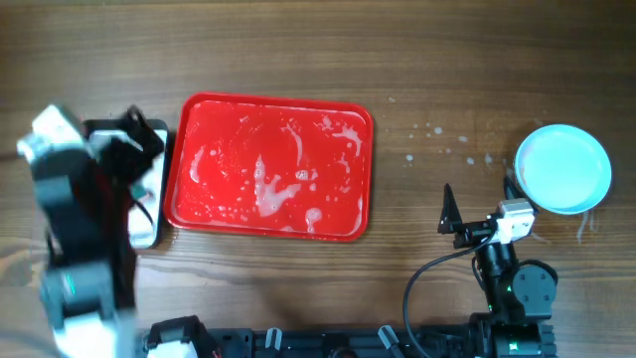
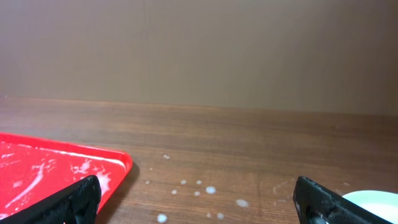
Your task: Clean dirty plates on tray and stack at the side
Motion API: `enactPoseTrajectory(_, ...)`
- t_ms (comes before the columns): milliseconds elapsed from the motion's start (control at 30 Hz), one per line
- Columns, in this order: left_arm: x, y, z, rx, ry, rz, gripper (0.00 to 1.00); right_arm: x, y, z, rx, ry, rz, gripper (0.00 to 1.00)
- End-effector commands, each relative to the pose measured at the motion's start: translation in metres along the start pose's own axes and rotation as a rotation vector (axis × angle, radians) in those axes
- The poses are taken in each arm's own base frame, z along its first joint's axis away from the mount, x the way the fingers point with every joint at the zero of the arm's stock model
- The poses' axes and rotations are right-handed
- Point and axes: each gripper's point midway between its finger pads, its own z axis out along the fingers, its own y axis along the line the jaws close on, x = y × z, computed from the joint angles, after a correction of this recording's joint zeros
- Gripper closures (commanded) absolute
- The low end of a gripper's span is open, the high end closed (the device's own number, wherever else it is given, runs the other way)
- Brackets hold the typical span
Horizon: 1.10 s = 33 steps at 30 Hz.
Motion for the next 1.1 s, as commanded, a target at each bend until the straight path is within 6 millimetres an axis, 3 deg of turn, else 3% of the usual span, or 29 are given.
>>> enactPoseTrajectory(0, 0.031, 0.006, -0.023, 0.122, -0.129, 0.029, 0.00, -0.002, -0.002, -0.001, 0.016, -0.011, -0.011, 0.00)
enactPoseTrajectory(167, 0.078, -0.018, -0.030, 0.424, -0.229, 0.207, 0.00, -0.002, -0.002, -0.001, 0.016, -0.010, -0.011, 0.00)
enactPoseTrajectory(300, 0.107, -0.019, -0.030, 0.484, -0.248, 0.331, 0.00, -0.002, -0.002, -0.001, 0.016, -0.010, -0.011, 0.00)
enactPoseTrajectory(433, 0.117, -0.022, -0.034, 0.510, -0.271, 0.403, 0.00, -0.002, -0.002, -0.001, 0.016, -0.010, -0.011, 0.00)
enactPoseTrajectory(600, 0.127, -0.008, -0.027, 0.455, -0.281, 0.412, 0.00, -0.002, -0.002, -0.001, 0.016, -0.011, -0.011, 0.00)
enactPoseTrajectory(900, 0.164, 0.010, -0.011, 0.433, -0.212, 0.419, 0.00, -0.002, -0.002, -0.001, 0.016, -0.010, -0.011, 0.00)
enactPoseTrajectory(1067, 0.163, 0.010, -0.011, 0.431, -0.219, 0.417, 0.00, -0.002, -0.002, -0.001, 0.016, -0.010, -0.010, 0.00)
